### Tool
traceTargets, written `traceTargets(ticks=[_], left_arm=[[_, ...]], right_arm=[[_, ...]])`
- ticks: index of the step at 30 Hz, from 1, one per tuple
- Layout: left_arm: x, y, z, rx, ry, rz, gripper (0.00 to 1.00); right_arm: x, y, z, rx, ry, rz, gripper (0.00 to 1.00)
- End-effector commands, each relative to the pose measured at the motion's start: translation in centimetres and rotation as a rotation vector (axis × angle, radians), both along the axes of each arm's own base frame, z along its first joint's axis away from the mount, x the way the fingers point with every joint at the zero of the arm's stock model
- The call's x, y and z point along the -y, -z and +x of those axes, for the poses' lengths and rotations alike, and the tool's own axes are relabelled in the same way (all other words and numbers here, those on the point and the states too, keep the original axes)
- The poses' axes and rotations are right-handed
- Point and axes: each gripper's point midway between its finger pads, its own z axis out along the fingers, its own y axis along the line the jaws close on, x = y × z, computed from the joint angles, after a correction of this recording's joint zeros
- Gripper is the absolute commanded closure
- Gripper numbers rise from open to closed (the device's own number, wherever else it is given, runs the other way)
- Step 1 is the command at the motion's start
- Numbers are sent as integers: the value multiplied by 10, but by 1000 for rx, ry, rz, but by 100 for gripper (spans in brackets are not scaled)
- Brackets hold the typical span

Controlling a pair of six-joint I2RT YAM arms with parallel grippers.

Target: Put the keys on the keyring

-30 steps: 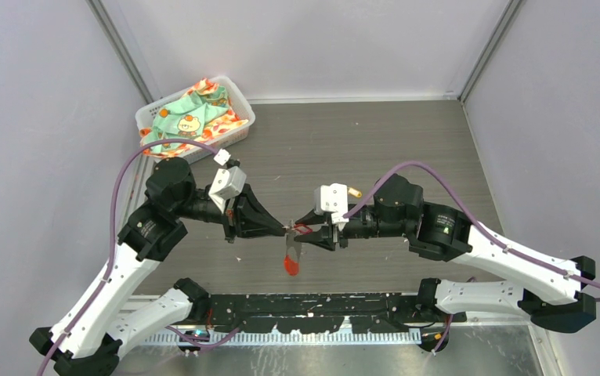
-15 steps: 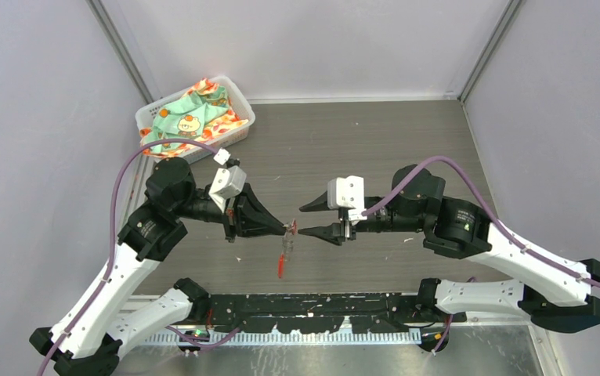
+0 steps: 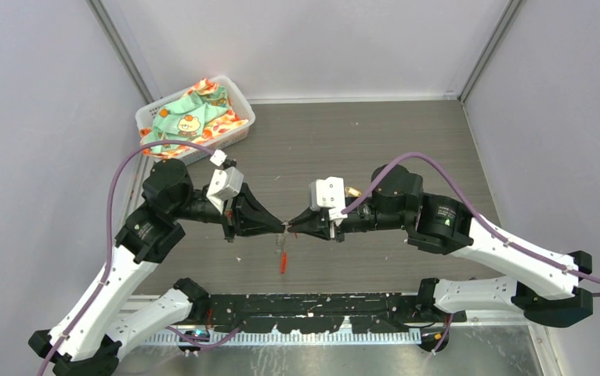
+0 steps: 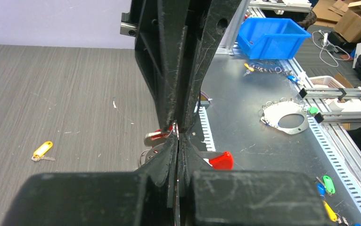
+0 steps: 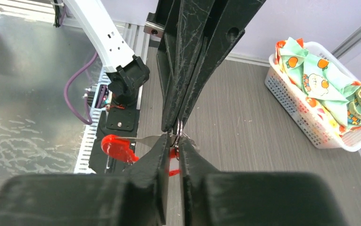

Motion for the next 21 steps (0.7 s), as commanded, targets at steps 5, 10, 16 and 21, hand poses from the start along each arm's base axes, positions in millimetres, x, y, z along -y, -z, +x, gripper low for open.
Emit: traceTargets(ticks=[5,10,16,21], left_arm=[[-2,-8,0,49,-9,-24,100],[-3,-2,6,65,-48,-2,96],[-7,5,9,146,-45,57,59],[-11,11,5,230,22,125,57]], right_arm=[[-6,-23,-3,-5,-11,63,99],[-1,-13,4,-17,36,-4,99],[0,2,7,-51,61,-104,99],[0,7,7,-71,60,-177,99]])
